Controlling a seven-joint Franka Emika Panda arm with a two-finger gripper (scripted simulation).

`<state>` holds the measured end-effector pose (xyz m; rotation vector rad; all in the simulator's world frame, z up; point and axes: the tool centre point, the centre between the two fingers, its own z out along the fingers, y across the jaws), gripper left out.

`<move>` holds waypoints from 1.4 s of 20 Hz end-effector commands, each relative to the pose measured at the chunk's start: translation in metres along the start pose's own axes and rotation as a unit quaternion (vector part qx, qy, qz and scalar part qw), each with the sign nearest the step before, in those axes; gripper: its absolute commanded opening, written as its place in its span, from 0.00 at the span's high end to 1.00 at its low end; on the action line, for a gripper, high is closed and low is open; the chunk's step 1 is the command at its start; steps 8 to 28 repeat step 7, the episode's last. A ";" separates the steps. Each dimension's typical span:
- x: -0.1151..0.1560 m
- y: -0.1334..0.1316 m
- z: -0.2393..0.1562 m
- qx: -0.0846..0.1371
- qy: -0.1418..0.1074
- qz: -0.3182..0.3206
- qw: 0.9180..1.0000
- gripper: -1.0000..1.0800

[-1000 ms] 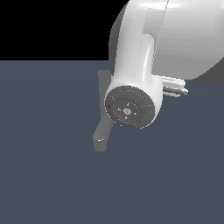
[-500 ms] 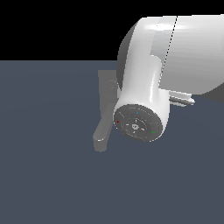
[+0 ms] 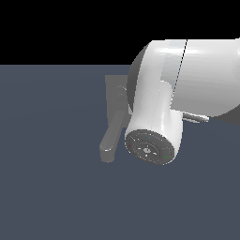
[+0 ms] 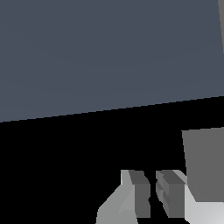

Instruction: Turn on the faucet by rotating a designated handle.

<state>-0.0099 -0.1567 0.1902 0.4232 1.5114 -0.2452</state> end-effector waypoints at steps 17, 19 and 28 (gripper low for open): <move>0.026 0.030 -0.001 -0.128 0.011 -0.052 0.990 1.00; 0.026 0.030 -0.001 -0.128 0.011 -0.052 0.990 1.00; 0.026 0.030 -0.001 -0.128 0.011 -0.052 0.990 1.00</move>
